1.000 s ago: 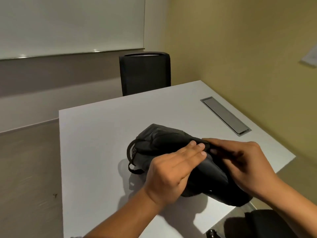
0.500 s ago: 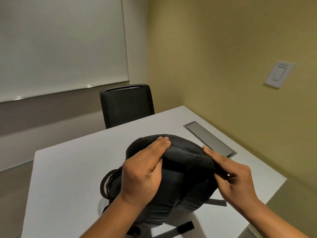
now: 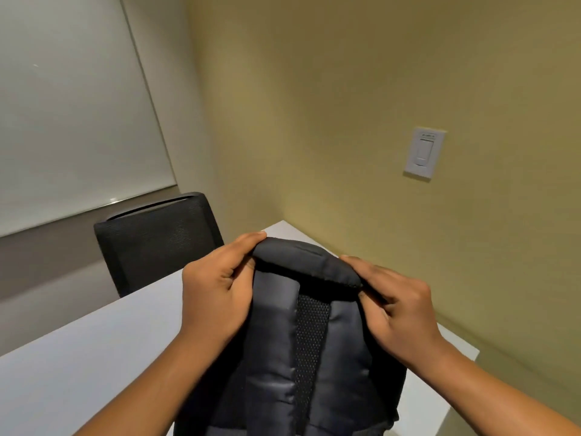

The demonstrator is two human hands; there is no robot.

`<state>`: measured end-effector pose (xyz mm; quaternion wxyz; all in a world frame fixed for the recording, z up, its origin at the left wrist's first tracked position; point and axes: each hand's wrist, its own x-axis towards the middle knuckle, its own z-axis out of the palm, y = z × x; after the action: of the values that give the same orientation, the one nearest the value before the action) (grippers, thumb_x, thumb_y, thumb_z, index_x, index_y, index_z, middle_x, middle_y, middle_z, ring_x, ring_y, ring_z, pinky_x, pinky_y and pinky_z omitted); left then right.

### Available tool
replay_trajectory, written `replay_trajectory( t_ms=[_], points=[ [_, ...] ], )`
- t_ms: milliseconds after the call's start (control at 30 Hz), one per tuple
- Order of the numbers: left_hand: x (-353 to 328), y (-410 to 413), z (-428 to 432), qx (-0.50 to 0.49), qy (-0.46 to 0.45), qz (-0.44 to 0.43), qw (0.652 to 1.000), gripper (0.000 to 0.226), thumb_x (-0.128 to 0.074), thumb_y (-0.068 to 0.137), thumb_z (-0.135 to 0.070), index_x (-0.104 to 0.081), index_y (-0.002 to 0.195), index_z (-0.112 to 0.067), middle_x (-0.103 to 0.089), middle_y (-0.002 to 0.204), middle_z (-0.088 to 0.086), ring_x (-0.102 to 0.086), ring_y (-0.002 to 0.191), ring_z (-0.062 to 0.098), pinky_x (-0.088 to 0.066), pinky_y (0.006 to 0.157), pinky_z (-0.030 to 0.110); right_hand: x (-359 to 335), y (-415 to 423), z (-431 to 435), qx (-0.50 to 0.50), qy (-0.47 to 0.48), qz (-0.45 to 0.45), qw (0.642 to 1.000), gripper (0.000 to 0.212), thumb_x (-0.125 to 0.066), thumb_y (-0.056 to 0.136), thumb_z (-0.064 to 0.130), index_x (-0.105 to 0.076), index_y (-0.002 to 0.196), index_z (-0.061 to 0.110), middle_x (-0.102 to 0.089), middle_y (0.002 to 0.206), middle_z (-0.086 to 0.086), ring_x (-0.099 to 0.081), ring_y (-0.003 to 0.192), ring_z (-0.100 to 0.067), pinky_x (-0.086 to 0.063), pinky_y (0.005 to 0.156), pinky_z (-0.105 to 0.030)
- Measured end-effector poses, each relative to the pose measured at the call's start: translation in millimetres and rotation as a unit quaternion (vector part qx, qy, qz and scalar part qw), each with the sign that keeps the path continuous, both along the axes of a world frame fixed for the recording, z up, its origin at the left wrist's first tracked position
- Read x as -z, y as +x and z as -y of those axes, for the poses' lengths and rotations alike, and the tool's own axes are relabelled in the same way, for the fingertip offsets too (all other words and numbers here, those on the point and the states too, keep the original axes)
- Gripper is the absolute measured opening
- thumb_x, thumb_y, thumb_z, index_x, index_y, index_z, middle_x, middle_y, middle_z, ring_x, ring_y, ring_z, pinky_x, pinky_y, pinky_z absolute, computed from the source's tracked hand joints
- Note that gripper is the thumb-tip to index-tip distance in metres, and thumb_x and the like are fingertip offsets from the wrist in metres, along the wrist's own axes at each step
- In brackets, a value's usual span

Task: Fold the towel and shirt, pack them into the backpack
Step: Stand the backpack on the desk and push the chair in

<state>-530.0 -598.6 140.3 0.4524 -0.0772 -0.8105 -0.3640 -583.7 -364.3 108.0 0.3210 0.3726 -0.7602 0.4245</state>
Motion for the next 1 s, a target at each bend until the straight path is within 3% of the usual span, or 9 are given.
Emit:
replay_trajectory(
  t_ms=[167,300,400,500,600,667,733,833,1000],
  points=[
    [3,-80,-56,0.073,0.029,0.038,0.996,0.036,-0.057,0.082,0.0,-0.072,0.11,-0.015,-0.07,0.108,-0.011,-0.064,0.102,-0.001,-0.048,0.091,0.014,-1,-50,-62,0.081,0.009,0.006,0.997,0.042,-0.051,0.081,0.007,-0.068,0.119,0.008,-0.071,0.109,0.004,-0.067,0.099,-0.005,-0.05,0.089,-0.016],
    [7,-150,-100,0.139,0.077,0.103,0.982,0.037,-0.056,0.084,-0.001,-0.071,0.113,-0.018,-0.07,0.112,-0.009,-0.063,0.108,0.0,-0.048,0.099,0.023,-3,-89,-106,0.159,0.015,0.006,0.987,0.041,-0.058,0.08,-0.003,-0.069,0.118,0.008,-0.071,0.102,0.005,-0.066,0.091,-0.004,-0.049,0.084,-0.012],
    [13,-194,-127,0.15,0.043,0.119,0.981,0.029,-0.06,0.087,-0.015,-0.071,0.113,-0.022,-0.072,0.112,-0.007,-0.065,0.106,0.007,-0.052,0.095,0.033,-3,-118,-135,0.202,0.02,0.02,0.979,0.042,-0.058,0.082,-0.002,-0.069,0.12,0.011,-0.073,0.105,0.001,-0.067,0.093,-0.006,-0.05,0.084,-0.016],
    [18,-218,-139,0.092,-0.025,0.119,0.988,0.026,-0.062,0.091,-0.036,-0.07,0.114,-0.025,-0.072,0.113,-0.006,-0.066,0.102,0.014,-0.053,0.087,0.033,-2,-148,-164,0.254,0.013,0.05,0.966,0.043,-0.057,0.085,-0.001,-0.068,0.122,0.016,-0.074,0.109,0.0,-0.067,0.097,-0.008,-0.049,0.089,-0.017],
    [40,-221,-136,0.063,-0.097,0.201,0.973,0.04,-0.055,0.092,-0.051,-0.062,0.125,-0.03,-0.063,0.129,-0.007,-0.06,0.111,0.015,-0.048,0.091,0.031,0,-173,-187,0.301,0.008,0.126,0.945,0.039,-0.056,0.09,0.017,-0.062,0.127,0.023,-0.073,0.111,-0.002,-0.067,0.102,-0.021,-0.05,0.089,-0.027],
    [70,-211,-130,0.062,-0.108,0.27,0.955,0.047,-0.045,0.095,-0.055,-0.057,0.131,-0.029,-0.058,0.136,-0.005,-0.056,0.119,0.018,-0.044,0.097,0.034,7,-178,-190,0.322,0.033,0.155,0.933,0.054,-0.063,0.09,0.034,-0.048,0.141,0.02,-0.058,0.137,-0.004,-0.052,0.128,-0.023,-0.039,0.106,-0.03],
    [106,-193,-123,0.073,-0.093,0.346,0.931,0.056,-0.031,0.095,-0.059,-0.053,0.135,-0.027,-0.055,0.139,-0.002,-0.052,0.126,0.021,-0.041,0.101,0.036,23,-170,-179,0.298,0.102,0.128,0.94,0.073,-0.068,0.086,0.047,-0.039,0.147,0.018,-0.036,0.156,-0.002,-0.027,0.146,-0.019,-0.022,0.119,-0.034],
    [170,-158,-109,0.063,-0.09,0.451,0.886,0.069,-0.02,0.089,-0.066,-0.044,0.141,-0.028,-0.048,0.146,-0.002,-0.047,0.132,0.021,-0.038,0.106,0.037,72,-154,-147,0.218,0.284,0.061,0.932,0.069,-0.055,0.088,0.063,-0.049,0.14,0.018,-0.033,0.157,-0.003,-0.019,0.149,-0.021,-0.02,0.12,-0.045],
    [268,-88,-81,0.029,-0.129,0.571,0.81,0.071,-0.028,0.092,-0.065,-0.028,0.15,-0.025,-0.032,0.156,-0.006,-0.035,0.14,0.016,-0.031,0.111,0.032,179,-150,-119,0.145,0.529,0.081,0.832,0.078,-0.045,0.086,0.071,-0.04,0.147,0.023,-0.025,0.161,-0.004,-0.011,0.151,-0.026,-0.013,0.121,-0.047]
  ],
)
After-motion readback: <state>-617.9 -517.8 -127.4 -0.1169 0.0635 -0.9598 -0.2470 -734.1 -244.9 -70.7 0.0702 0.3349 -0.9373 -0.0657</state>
